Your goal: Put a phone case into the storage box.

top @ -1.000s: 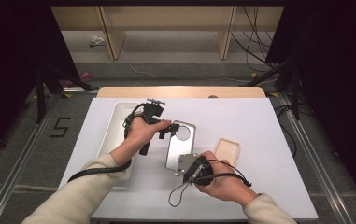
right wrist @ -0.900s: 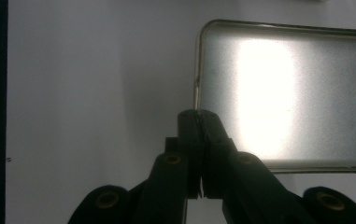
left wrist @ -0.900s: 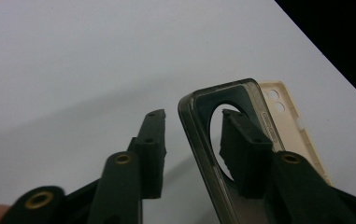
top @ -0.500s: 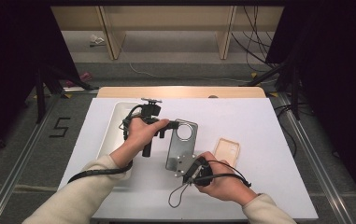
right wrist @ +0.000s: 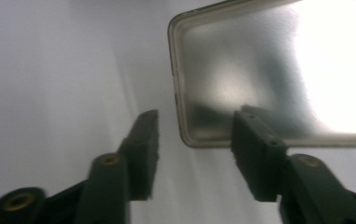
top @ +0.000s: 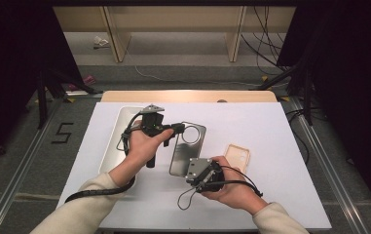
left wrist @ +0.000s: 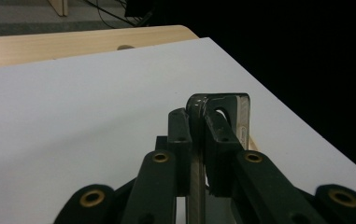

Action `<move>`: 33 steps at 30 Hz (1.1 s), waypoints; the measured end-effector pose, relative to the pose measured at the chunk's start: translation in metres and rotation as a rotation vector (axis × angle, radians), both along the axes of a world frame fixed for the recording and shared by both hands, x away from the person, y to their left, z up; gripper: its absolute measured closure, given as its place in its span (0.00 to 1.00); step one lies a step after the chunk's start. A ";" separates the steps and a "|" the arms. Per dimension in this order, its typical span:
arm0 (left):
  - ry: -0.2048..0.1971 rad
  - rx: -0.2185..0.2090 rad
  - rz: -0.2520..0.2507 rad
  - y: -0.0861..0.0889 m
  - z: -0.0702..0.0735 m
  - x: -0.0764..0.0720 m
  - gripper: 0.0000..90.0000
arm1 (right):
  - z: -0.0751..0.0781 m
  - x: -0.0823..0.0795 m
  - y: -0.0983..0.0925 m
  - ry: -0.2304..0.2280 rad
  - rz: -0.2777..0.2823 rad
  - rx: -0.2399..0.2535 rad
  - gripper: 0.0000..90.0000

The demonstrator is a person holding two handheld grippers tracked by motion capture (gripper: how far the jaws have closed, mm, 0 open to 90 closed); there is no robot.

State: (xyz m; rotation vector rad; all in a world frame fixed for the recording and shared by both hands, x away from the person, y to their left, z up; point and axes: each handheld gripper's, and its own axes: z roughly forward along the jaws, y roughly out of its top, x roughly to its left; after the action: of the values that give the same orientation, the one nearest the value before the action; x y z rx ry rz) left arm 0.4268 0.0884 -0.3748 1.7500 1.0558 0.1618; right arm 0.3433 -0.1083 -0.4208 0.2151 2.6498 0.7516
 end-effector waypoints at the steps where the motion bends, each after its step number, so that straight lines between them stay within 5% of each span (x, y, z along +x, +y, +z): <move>1: -0.007 -0.001 0.005 0.003 -0.001 -0.001 0.91 | 0.000 0.000 0.000 0.000 -0.003 0.006 0.52; 6: -0.040 -0.012 0.024 0.012 -0.005 -0.006 0.91 | 0.000 0.003 -0.004 0.002 -0.047 0.086 0.38; 20: -0.136 -0.028 0.046 0.037 -0.005 -0.019 0.91 | 0.003 0.011 -0.022 0.061 -0.173 0.261 0.22; 33: -0.187 -0.017 0.037 0.047 0.005 -0.025 0.91 | 0.001 0.012 -0.032 0.087 -0.219 0.322 0.20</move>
State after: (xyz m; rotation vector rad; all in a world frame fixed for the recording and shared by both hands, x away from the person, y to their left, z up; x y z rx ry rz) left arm 0.4019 0.1354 -0.3701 1.6660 0.9506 0.3323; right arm 0.3549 -0.1401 -0.4201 0.6254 2.5140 1.1098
